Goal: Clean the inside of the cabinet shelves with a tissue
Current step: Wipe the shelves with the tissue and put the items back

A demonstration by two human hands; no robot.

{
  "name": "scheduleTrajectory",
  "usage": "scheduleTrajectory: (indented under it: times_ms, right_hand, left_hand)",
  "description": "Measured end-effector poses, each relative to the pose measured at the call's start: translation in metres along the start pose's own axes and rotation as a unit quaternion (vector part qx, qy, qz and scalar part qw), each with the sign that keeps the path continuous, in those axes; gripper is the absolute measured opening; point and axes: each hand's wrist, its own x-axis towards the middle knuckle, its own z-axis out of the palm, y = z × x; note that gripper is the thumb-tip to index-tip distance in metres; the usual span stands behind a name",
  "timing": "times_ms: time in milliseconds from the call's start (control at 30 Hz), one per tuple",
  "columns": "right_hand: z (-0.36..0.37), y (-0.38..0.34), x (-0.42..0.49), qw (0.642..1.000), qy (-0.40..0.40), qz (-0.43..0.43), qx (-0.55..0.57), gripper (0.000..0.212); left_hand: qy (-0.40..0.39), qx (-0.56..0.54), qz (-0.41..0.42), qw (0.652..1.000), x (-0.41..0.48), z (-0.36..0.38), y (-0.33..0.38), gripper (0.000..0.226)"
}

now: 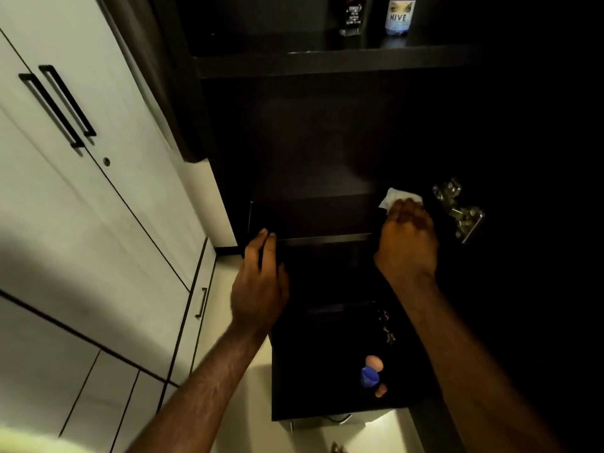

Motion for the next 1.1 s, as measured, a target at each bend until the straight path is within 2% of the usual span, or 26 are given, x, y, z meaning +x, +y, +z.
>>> scheduleTrajectory:
  times_ms: [67,133,200,267,333,400,467,567,700,767,867,933,1000,1100]
  right_hand:
    - [-0.012,-0.031,-0.007,1.0,0.009,-0.016,-0.005,0.051]
    - [-0.022,-0.071,-0.016,0.994,0.04,-0.088,0.041,0.044]
    - [-0.036,-0.119,-0.028,0.973,0.066,-0.175,0.135,0.047]
    - [-0.044,-0.158,-0.039,0.954,0.062,-0.227,0.187,0.053]
    - [-0.048,-0.173,-0.045,0.948,0.067,-0.238,0.198,0.053]
    - [-0.042,-0.166,-0.05,0.943,0.069,-0.246,0.212,0.057]
    - [-0.04,-0.146,-0.049,0.951,0.077,-0.23,0.192,0.06]
    - [-0.028,-0.099,-0.029,0.98,0.07,-0.136,0.127,0.057]
    - [-0.01,-0.003,-0.005,0.999,0.004,-0.033,0.025,0.067]
    - [-0.007,0.019,0.001,0.998,-0.046,-0.031,-0.009,0.08]
    - [-0.006,0.007,-0.002,0.998,-0.053,-0.015,-0.016,0.084]
    - [-0.007,-0.011,-0.009,0.999,-0.033,-0.021,0.002,0.082]
    - [-0.009,-0.032,-0.022,0.997,0.003,-0.064,0.05,0.082]
    - [-0.012,-0.068,-0.055,0.978,0.06,-0.126,0.152,0.075]
  left_hand:
    - [-0.008,0.004,0.039,0.999,0.0,-0.009,-0.008,0.052]
    - [-0.005,0.005,0.068,0.998,0.005,-0.02,-0.016,0.041]
    - [0.049,-0.006,0.074,0.996,0.01,-0.031,-0.021,0.028]
    - [0.129,-0.033,0.063,0.989,0.016,-0.043,-0.022,0.023]
    - [0.175,-0.093,0.04,0.979,0.026,-0.056,-0.022,0.025]
    - [0.158,-0.145,0.024,0.976,0.038,-0.061,-0.026,0.034]
    - [0.115,-0.161,0.025,0.98,0.049,-0.057,-0.026,0.046]
    - [0.06,-0.209,-0.006,0.976,0.054,-0.045,-0.018,0.057]
    - [0.074,-0.234,-0.053,0.968,0.045,-0.038,-0.007,0.058]
    - [0.083,-0.244,-0.055,0.965,0.044,-0.038,-0.005,0.055]
    - [0.085,-0.235,-0.051,0.967,0.043,-0.032,-0.009,0.057]
    - [0.087,-0.213,-0.029,0.973,0.036,-0.025,-0.011,0.064]
    - [0.093,-0.142,0.014,0.985,0.023,-0.015,-0.015,0.069]
    - [0.038,-0.027,0.054,0.997,-0.002,0.004,-0.027,0.074]
